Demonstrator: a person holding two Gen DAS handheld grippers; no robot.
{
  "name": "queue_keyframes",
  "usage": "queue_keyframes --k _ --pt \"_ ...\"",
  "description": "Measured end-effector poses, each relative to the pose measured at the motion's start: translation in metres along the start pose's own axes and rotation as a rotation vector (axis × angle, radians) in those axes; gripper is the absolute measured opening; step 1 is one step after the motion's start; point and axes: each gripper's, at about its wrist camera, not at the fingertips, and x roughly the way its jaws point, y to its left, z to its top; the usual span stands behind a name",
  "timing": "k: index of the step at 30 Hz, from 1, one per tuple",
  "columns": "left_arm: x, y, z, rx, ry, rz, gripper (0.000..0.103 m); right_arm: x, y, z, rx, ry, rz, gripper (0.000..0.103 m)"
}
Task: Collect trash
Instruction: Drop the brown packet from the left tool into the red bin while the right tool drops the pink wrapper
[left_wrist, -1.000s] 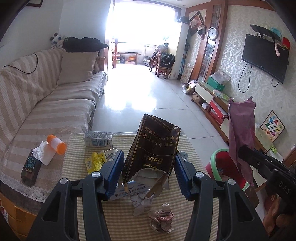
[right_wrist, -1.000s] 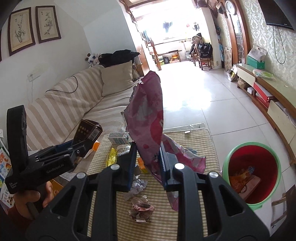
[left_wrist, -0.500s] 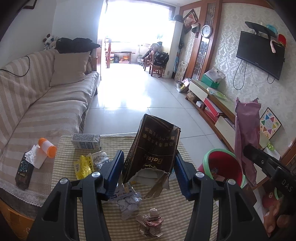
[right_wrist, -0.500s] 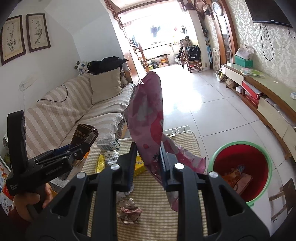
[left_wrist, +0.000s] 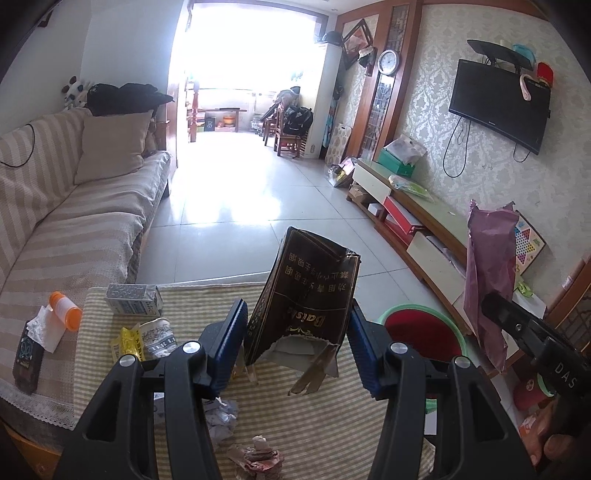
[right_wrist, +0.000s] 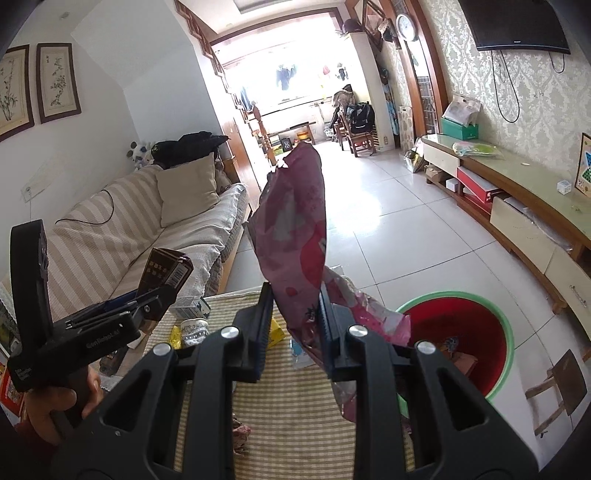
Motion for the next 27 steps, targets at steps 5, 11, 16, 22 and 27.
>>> queue_keyframes --k 5,11,16,22,27 --pt "0.016 -0.027 0.004 0.021 0.01 -0.051 0.051 -0.006 -0.025 -0.002 0.044 -0.011 -0.047 0.023" --pt "0.044 -0.069 -0.001 0.076 0.043 -0.131 0.051 -0.01 -0.07 -0.013 0.133 -0.005 -0.127 0.023" --pt "0.07 -0.105 -0.009 0.124 0.089 -0.199 0.051 -0.016 -0.106 -0.028 0.212 0.002 -0.178 0.023" --pt "0.103 -0.14 -0.019 0.16 0.147 -0.267 0.051 -0.014 -0.143 -0.047 0.297 0.029 -0.221 0.023" --pt "0.124 -0.159 -0.022 0.166 0.173 -0.294 0.051 -0.004 -0.168 -0.06 0.355 0.053 -0.245 0.023"
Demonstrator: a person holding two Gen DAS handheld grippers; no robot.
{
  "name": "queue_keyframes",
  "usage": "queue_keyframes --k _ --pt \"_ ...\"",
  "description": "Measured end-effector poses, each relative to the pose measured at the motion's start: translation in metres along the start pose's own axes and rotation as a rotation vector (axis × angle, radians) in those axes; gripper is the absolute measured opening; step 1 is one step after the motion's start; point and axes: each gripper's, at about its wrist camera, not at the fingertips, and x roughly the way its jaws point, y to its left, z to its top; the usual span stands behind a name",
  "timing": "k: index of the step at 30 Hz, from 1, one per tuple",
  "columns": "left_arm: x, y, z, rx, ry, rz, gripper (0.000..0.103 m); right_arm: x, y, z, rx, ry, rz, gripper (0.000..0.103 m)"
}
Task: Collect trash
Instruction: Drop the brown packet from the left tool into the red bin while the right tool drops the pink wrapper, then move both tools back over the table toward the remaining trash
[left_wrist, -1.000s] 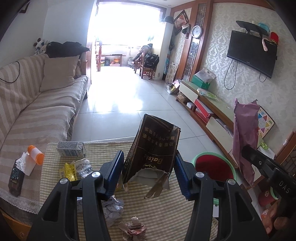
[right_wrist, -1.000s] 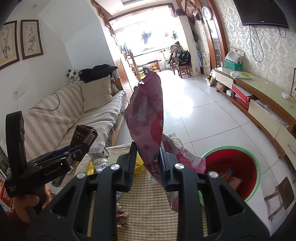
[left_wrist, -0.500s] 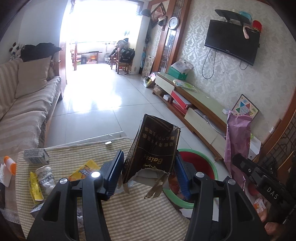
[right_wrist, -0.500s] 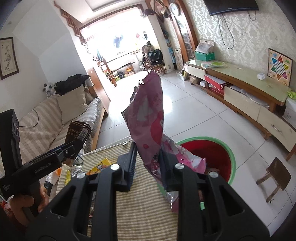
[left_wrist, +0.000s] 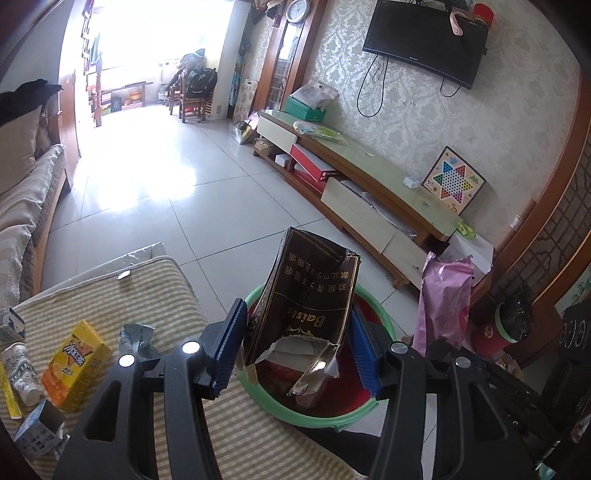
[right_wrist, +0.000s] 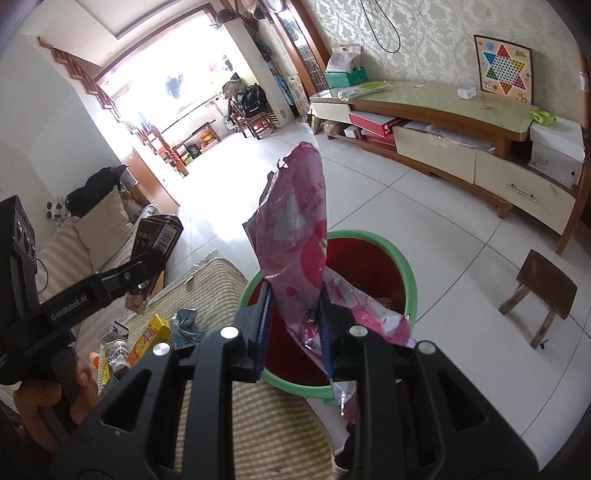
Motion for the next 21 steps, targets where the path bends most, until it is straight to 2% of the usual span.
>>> queue_keyframes --k 5,6,7,8,9,16,21 --pt "0.019 -0.003 0.007 -0.004 0.02 -0.035 0.054 0.017 -0.012 -0.004 0.023 0.026 -0.012 0.023" --pt "0.022 -0.004 0.008 0.002 0.022 -0.039 0.065 0.022 -0.013 -0.003 0.023 0.032 -0.011 0.024" --pt "0.024 -0.006 0.01 0.006 0.023 -0.033 0.072 0.026 -0.014 -0.002 0.024 0.042 -0.016 0.034" --pt "0.024 -0.005 0.011 0.006 0.011 -0.03 0.079 0.03 -0.016 -0.002 0.03 0.045 -0.027 0.052" --pt "0.022 -0.005 0.012 0.003 0.001 -0.032 0.079 0.03 -0.018 -0.002 0.036 0.039 -0.031 0.055" --pt "0.003 0.011 0.007 0.002 -0.012 -0.011 0.079 0.024 -0.005 -0.004 -0.001 0.046 -0.04 0.055" --pt "-0.035 0.052 -0.011 -0.012 -0.029 0.046 0.08 0.021 0.026 -0.012 -0.079 0.081 -0.008 0.058"
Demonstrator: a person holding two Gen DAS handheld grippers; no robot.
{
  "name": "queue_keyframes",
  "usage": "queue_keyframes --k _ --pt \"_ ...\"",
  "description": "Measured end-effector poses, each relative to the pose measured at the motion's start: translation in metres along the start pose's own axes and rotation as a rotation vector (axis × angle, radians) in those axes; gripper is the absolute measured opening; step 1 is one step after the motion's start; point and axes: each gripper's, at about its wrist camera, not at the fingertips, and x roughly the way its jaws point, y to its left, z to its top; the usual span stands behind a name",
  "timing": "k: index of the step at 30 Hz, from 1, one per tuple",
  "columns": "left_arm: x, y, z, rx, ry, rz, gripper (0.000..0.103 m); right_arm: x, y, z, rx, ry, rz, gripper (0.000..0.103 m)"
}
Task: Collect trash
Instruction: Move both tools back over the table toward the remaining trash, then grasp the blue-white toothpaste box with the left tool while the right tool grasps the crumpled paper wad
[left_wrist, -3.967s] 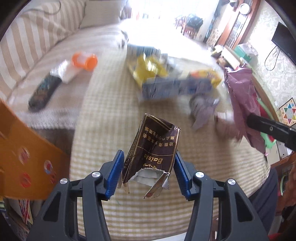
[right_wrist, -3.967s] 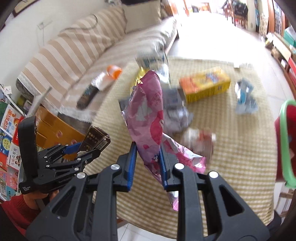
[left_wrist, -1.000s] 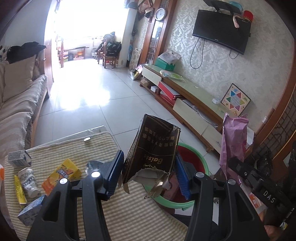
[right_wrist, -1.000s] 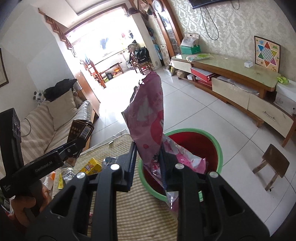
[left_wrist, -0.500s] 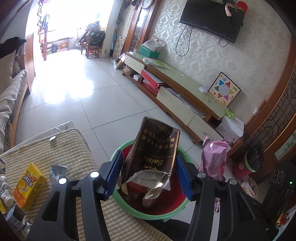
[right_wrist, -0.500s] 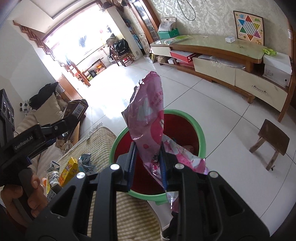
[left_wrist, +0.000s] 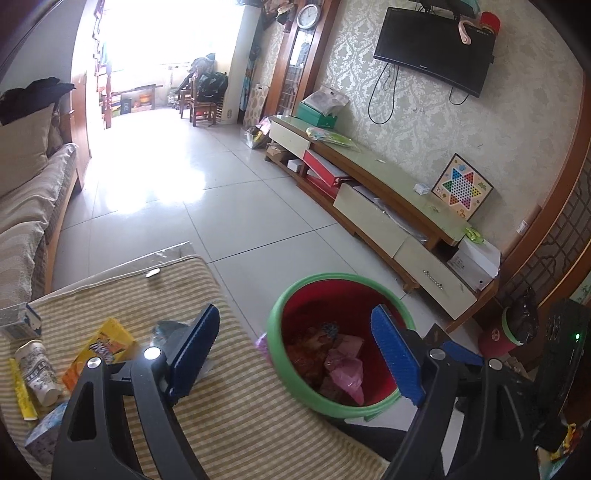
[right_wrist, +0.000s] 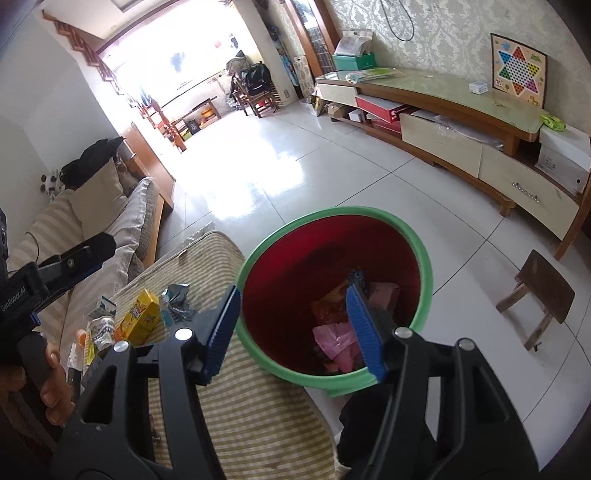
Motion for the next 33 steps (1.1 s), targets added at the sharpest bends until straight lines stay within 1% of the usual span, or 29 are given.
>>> queue_keyframes --k 3,5,7,10,12,14,16,20,22,23,24,25,26,27,29,31,33 --pt "-0.024 0.036 -0.016 0.016 0.006 0.057 0.081 0.003 0.022 -0.005 -0.037 0.036 0.037 0.058" --pt "-0.038 0.063 -0.028 0.044 0.021 0.107 0.081 0.006 0.038 -0.011 -0.07 0.061 0.056 0.061" --pt "-0.051 0.095 -0.043 0.071 0.046 0.178 0.081 0.008 0.053 -0.018 -0.097 0.086 0.075 0.063" --pt "-0.07 0.148 -0.074 0.116 0.119 0.3 0.081 0.015 0.074 -0.032 -0.116 0.143 0.12 0.064" --pt "-0.079 0.177 -0.091 0.139 0.174 0.345 0.081 0.02 0.089 -0.044 -0.136 0.183 0.142 0.064" --pt "-0.082 0.197 -0.106 0.161 0.234 0.37 0.081 0.026 0.106 -0.056 -0.156 0.225 0.168 0.064" --pt "-0.076 0.208 -0.117 0.202 0.284 0.378 0.081 0.03 0.123 -0.07 -0.185 0.266 0.196 0.064" --pt "-0.053 0.208 -0.134 0.325 0.341 0.398 0.079 0.03 0.155 -0.091 -0.247 0.31 0.228 0.064" --pt "-0.04 0.206 -0.137 0.357 0.369 0.394 0.079 0.027 0.164 -0.095 -0.266 0.322 0.24 0.064" --pt "-0.033 0.207 -0.138 0.364 0.382 0.395 0.079 0.025 0.167 -0.097 -0.275 0.326 0.242 0.066" --pt "-0.027 0.21 -0.139 0.371 0.393 0.396 0.075 0.024 0.17 -0.099 -0.284 0.331 0.244 0.067" --pt "-0.023 0.21 -0.139 0.375 0.403 0.39 0.07 0.023 0.174 -0.101 -0.292 0.337 0.247 0.069" --pt "-0.02 0.211 -0.139 0.374 0.41 0.383 0.055 0.022 0.176 -0.103 -0.299 0.343 0.248 0.07" --pt "-0.018 0.212 -0.139 0.367 0.42 0.376 0.051 0.021 0.178 -0.104 -0.305 0.345 0.25 0.07" --pt "-0.018 0.213 -0.138 0.333 0.42 0.371 0.049 0.021 0.181 -0.106 -0.312 0.35 0.251 0.07" --pt "-0.024 0.213 -0.138 0.291 0.404 0.347 0.047 0.023 0.182 -0.109 -0.314 0.36 0.25 0.07" --pt "-0.034 0.212 -0.138 0.259 0.385 0.357 0.046 0.026 0.183 -0.111 -0.316 0.376 0.25 0.07"
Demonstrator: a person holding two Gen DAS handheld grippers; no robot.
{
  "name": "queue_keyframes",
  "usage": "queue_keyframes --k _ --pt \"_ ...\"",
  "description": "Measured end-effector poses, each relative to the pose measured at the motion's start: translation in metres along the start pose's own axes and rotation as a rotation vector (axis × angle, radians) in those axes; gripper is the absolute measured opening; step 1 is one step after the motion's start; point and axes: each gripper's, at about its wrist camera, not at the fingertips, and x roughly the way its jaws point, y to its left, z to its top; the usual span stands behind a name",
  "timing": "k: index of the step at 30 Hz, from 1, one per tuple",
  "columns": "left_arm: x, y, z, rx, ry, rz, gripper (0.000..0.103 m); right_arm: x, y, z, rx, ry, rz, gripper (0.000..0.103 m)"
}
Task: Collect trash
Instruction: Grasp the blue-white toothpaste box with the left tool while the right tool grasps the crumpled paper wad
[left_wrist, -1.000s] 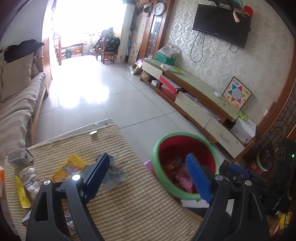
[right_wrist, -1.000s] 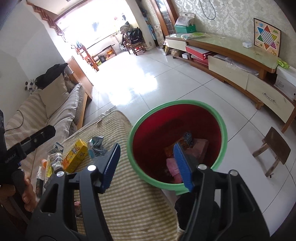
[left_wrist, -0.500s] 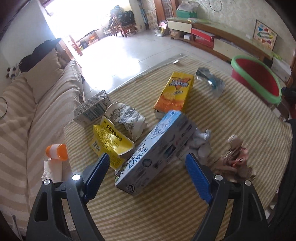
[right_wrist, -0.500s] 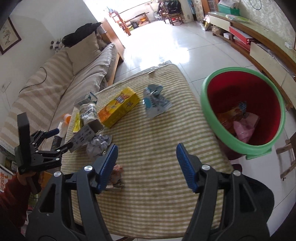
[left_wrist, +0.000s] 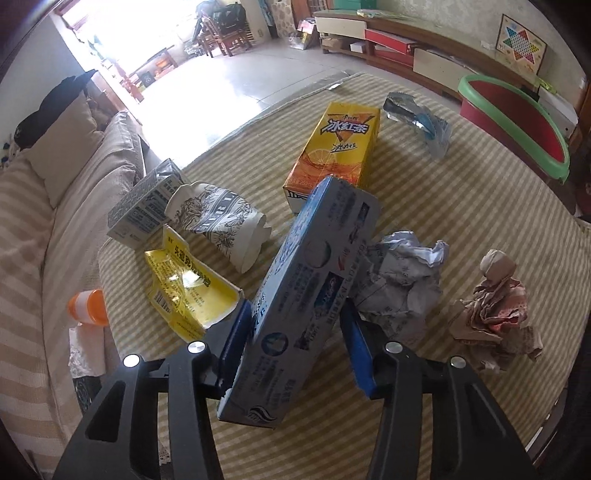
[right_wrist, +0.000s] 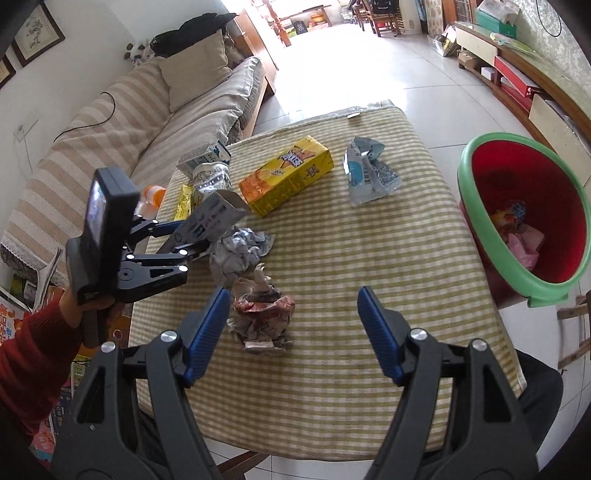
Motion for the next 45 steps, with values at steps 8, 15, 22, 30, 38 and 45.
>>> queue_keyframes --k 8,15,22,30,38,45 --pt "-0.041 0.026 -0.031 -0.267 -0.002 -0.028 0.043 0.033 0.019 -0.005 -0.046 0.081 0.02 0.07" --pt "-0.051 0.038 -0.076 -0.531 0.03 -0.133 0.043 0.075 0.032 -0.008 -0.092 0.163 0.016 0.07" --pt "-0.032 0.038 -0.077 -0.588 0.051 -0.144 0.043 0.094 0.044 -0.013 -0.126 0.205 0.012 0.07" --pt "-0.016 0.041 -0.059 -0.587 0.011 -0.104 0.041 0.093 0.035 -0.017 -0.089 0.198 0.013 0.07" --pt "-0.012 0.034 -0.033 -0.5 -0.023 -0.109 0.063 0.092 0.027 -0.016 -0.072 0.188 0.017 0.07" --pt "0.003 0.036 -0.006 -0.47 0.0 -0.054 0.068 0.088 0.026 -0.016 -0.069 0.181 0.027 0.072"
